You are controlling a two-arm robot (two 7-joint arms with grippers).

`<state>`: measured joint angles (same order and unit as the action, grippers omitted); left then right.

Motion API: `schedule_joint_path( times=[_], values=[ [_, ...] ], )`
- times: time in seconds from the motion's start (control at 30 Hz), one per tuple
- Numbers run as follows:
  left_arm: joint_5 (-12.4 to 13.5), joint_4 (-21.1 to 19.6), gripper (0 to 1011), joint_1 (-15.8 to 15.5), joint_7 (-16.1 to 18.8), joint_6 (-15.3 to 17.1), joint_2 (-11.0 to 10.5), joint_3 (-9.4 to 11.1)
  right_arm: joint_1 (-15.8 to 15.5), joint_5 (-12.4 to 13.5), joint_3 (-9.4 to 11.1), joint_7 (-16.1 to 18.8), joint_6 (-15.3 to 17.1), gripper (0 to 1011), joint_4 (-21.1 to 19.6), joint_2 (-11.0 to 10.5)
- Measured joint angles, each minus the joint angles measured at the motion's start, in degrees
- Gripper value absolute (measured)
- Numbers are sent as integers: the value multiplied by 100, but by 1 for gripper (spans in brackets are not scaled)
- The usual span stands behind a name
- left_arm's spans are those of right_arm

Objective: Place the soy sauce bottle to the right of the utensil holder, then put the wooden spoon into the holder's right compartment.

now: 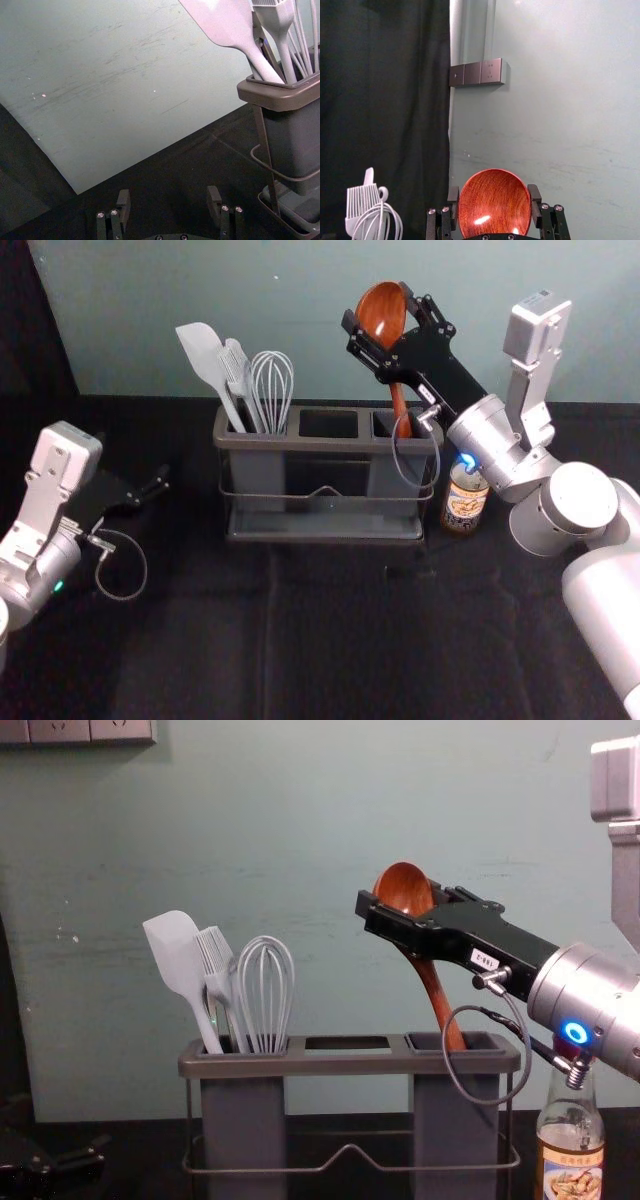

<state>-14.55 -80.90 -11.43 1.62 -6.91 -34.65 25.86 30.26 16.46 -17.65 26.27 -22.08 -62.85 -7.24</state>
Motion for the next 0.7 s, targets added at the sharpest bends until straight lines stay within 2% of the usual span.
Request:
schedule_joint_path(
  times=[0.7],
  values=[
    [0,0,1005,0,0,0,0,0,-96,65,-6,84,52,840,-89,-52]
  ],
)
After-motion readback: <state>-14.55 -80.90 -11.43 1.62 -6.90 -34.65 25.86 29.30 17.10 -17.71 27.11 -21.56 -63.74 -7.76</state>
